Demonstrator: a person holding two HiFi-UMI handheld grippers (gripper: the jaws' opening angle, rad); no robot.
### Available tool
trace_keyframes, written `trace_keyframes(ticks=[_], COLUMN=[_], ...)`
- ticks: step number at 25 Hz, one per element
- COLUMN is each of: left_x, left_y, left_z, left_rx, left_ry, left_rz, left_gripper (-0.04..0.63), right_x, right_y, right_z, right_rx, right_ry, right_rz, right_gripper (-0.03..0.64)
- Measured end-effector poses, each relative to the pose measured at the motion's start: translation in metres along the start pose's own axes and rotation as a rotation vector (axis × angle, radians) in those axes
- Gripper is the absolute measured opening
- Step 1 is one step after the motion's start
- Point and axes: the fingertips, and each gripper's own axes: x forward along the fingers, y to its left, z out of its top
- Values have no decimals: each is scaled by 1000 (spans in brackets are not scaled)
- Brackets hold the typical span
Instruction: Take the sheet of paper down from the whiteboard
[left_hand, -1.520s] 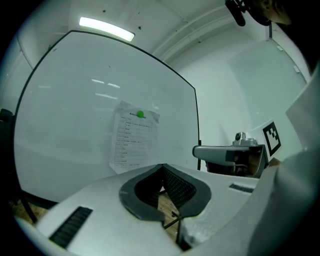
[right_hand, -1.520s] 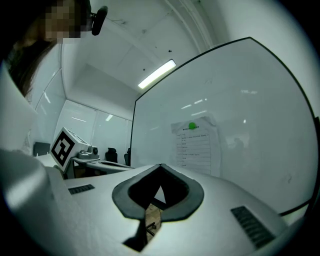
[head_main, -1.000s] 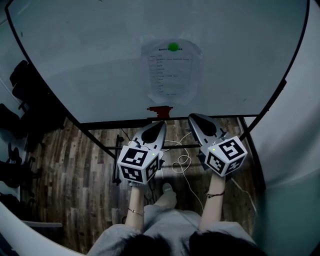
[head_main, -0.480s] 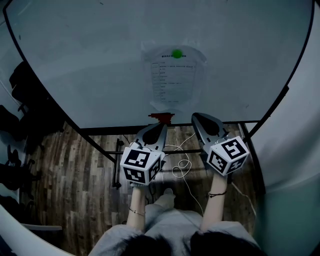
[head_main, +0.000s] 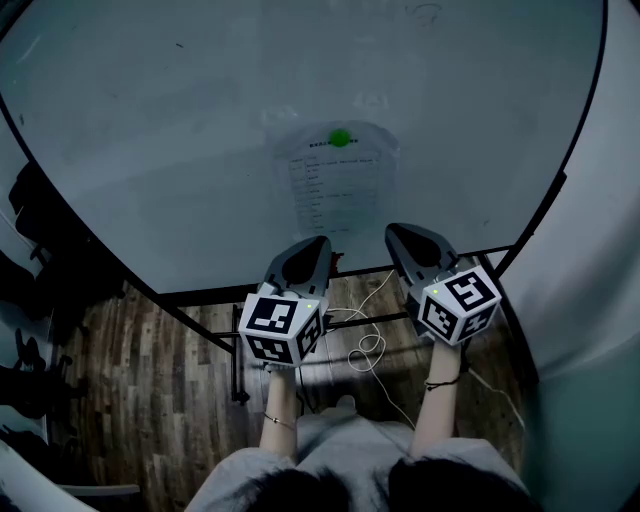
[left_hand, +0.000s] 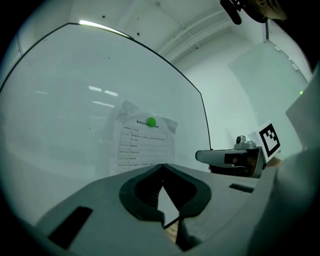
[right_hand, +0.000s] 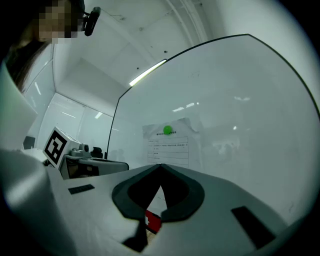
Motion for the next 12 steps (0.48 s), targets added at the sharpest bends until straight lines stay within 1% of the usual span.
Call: trace_keyframes(ticks=[3,5,12], left_x=[14,22,43], left_y=[1,2,14], left_z=[4,5,9], left_rx=[-5,7,33], left_ry=[-5,-4,-20], left_rz=[-36,-52,-75], left_gripper=[6,6,6], right_x=[5,7,19], right_y=[-12,-20,-43], right_z=[0,-1,-4], right_rx=[0,4,27], right_ry=[6,5,-9], right_rz=[-27,-49,-112], right_gripper=[0,0,0])
